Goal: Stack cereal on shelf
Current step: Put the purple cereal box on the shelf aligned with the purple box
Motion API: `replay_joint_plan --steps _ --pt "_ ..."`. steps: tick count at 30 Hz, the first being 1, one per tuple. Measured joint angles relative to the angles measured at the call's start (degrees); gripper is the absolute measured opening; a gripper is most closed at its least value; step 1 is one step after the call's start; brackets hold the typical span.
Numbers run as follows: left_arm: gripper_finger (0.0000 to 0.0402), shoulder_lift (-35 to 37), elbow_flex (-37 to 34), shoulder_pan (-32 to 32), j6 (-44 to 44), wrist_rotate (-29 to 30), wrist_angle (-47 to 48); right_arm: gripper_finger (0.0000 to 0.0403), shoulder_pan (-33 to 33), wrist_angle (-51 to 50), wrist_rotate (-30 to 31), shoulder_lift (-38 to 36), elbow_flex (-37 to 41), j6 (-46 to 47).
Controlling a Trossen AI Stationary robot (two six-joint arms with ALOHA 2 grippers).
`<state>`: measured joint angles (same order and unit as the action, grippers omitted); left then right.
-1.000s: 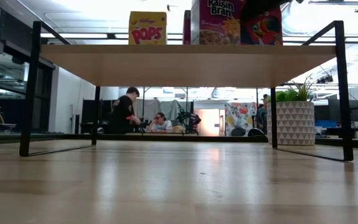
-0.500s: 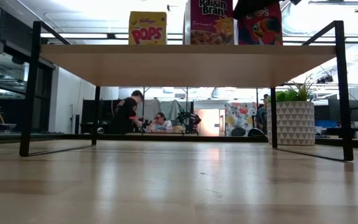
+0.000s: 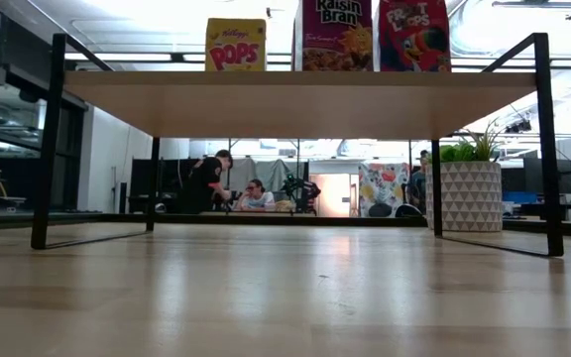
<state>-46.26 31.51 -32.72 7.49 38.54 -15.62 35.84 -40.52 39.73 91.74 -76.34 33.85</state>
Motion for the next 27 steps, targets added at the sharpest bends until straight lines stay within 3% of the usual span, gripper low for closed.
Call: replay_joint_plan --steps 5,8,11,14,19,27 --pt "0.0003 0.00 0.00 0.02 0.00 0.01 -0.04 0.0000 -0.31 14.05 -10.31 3.53 0.00 -17.01" --pt "0.0003 -0.02 0.00 0.02 0.00 0.00 -0.07 0.0000 -1.55 15.25 -7.02 4.64 -1.94 -21.71" --pt "0.0003 -0.02 0.00 -0.01 0.00 0.00 -0.04 0.0000 -2.79 11.23 2.33 4.72 -4.20 -18.70" --pt "0.0003 -0.02 0.00 0.01 0.00 0.00 0.24 0.0000 -4.00 7.52 8.00 4.72 -4.86 -15.36" --pt "0.0003 -0.02 0.00 0.02 0.00 0.00 0.33 0.0000 -5.78 7.58 6.97 4.72 -4.90 -11.60" --pt "0.0003 -0.02 0.00 0.02 -0.46 0.00 0.35 0.0000 -8.43 8.16 10.20 4.72 -4.90 -3.33"
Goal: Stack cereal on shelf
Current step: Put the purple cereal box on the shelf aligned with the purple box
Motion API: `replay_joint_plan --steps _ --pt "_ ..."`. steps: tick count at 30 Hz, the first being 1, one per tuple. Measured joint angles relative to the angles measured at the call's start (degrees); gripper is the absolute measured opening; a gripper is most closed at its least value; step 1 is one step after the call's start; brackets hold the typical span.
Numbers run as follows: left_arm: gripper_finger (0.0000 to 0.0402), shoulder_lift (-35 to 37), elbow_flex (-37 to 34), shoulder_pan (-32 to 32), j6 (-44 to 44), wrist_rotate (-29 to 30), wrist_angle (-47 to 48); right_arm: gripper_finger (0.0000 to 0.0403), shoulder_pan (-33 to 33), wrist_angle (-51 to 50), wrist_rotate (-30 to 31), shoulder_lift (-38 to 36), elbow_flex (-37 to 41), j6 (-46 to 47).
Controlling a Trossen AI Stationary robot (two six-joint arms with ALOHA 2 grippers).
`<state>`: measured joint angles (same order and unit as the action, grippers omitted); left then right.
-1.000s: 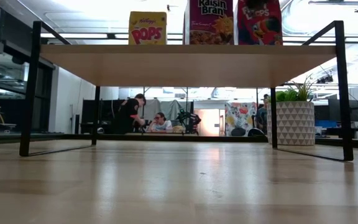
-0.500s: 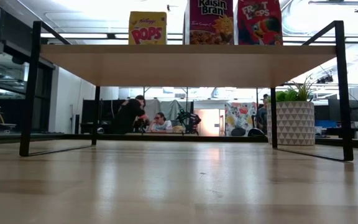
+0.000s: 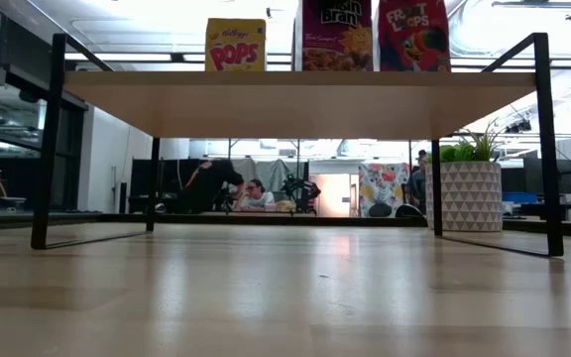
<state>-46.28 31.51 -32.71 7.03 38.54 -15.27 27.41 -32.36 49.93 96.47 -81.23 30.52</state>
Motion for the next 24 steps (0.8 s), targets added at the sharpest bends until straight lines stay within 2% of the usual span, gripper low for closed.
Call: replay_joint_plan --steps 8,14,24 --pt "0.0003 0.00 0.00 0.00 0.00 0.00 0.00 0.0000 -1.23 1.97 0.02 1.78 -0.04 1.57" --pt "0.0003 0.00 0.02 0.00 -0.83 0.00 0.10 0.0000 -2.53 2.61 -2.86 2.29 -0.04 0.42" --pt "0.0003 0.01 0.02 0.00 -0.95 0.00 0.51 0.0000 2.66 3.01 -14.11 0.41 -0.04 -8.51"
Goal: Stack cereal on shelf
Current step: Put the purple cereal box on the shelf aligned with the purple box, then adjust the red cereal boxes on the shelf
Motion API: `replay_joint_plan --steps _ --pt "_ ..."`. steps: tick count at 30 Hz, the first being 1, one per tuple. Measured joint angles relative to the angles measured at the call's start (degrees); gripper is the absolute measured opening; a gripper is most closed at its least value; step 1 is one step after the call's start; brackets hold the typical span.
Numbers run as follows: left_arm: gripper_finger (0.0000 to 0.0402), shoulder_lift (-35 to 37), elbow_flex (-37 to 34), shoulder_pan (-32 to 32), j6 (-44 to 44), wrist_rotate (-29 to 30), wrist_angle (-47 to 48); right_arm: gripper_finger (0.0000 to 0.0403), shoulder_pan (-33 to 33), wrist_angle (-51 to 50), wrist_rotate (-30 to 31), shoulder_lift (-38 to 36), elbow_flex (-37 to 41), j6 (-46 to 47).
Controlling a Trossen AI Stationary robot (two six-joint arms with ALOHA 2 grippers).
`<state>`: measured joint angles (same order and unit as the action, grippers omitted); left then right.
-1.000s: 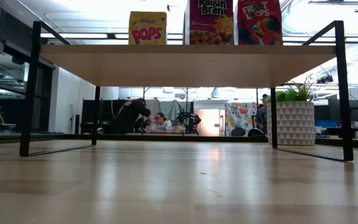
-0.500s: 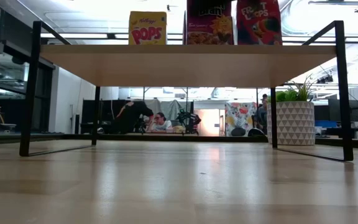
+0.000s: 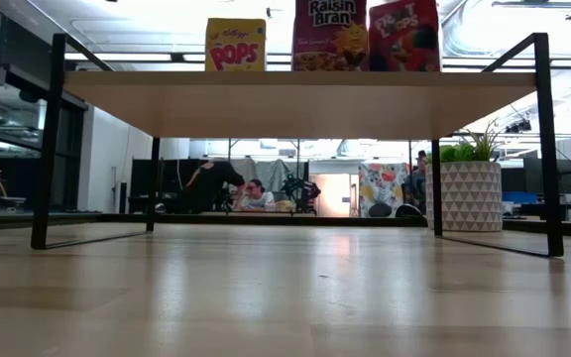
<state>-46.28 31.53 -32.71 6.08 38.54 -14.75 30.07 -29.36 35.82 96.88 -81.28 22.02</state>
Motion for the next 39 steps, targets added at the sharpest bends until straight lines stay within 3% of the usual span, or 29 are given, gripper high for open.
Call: replay_joint_plan --steps 3,5,10,17,25,39 --pt "0.0003 -0.01 0.00 0.00 -0.03 0.00 0.05 0.0000 3.07 -5.18 0.76 -1.82 0.00 0.70" --pt "0.0003 -0.01 0.00 -0.01 -0.04 0.01 0.16 0.0000 5.65 -11.27 5.64 -3.09 0.00 4.43" --pt "0.0003 -0.01 0.00 0.00 -0.04 0.00 0.14 0.0000 10.55 -29.68 17.86 -5.27 0.00 23.82" --pt "0.0003 -0.01 0.00 -0.02 -0.04 0.00 -0.03 0.0000 8.97 -47.69 19.66 -5.41 0.00 46.43" --pt "0.0003 -0.01 0.00 0.00 0.01 0.02 -0.03 0.0000 6.14 -42.07 18.68 -5.37 0.00 40.94" --pt "0.0003 -0.01 0.00 0.00 -0.01 0.00 0.08 0.0000 2.93 -45.09 16.02 -5.35 0.00 42.25"
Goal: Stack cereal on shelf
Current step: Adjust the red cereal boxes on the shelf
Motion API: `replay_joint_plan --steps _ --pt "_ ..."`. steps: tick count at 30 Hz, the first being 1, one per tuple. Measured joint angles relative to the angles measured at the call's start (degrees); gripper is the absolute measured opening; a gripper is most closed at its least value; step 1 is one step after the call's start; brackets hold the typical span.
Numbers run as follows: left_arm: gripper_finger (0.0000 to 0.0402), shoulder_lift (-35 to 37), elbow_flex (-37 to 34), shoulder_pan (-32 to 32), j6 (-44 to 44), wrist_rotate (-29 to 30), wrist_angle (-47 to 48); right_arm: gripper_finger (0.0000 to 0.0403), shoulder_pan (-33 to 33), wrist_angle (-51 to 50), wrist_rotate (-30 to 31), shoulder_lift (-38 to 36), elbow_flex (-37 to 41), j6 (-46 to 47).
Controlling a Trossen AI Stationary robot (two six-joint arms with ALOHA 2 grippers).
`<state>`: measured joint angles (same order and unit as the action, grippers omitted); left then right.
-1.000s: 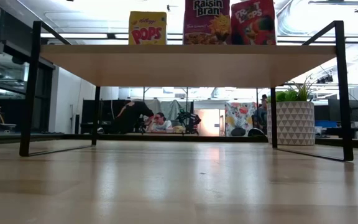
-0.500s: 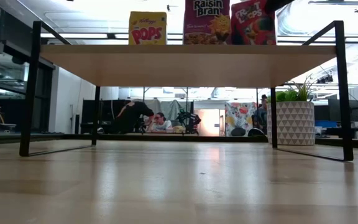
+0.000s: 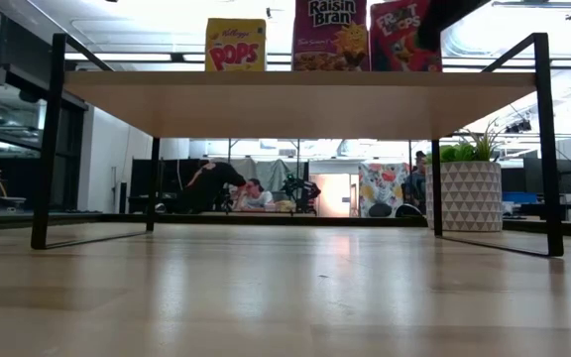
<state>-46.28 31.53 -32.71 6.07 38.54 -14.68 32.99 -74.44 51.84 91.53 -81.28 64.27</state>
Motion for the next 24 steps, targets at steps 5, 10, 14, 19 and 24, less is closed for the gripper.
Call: replay_joint_plan --steps 5,10,14,19,24 --pt "0.0003 0.00 0.00 0.00 -0.02 0.02 0.02 0.0000 0.02 -0.73 -3.64 0.00 0.00 -0.39" --pt "0.0003 0.00 0.00 -0.01 0.00 0.01 0.02 0.0000 0.43 0.69 -9.16 0.07 -1.68 -7.79" --pt "0.0003 0.00 0.00 0.00 0.02 0.00 -0.12 0.0000 1.77 4.38 -8.80 0.07 -8.09 -17.39" --pt "0.0003 0.00 0.00 -0.01 0.00 0.00 -0.20 0.0000 1.07 3.55 0.96 0.07 -20.06 -25.00" --pt "0.0003 0.00 0.00 -0.02 -0.02 0.00 -0.20 0.0000 -8.99 -6.04 1.72 -0.02 -30.25 -23.92"
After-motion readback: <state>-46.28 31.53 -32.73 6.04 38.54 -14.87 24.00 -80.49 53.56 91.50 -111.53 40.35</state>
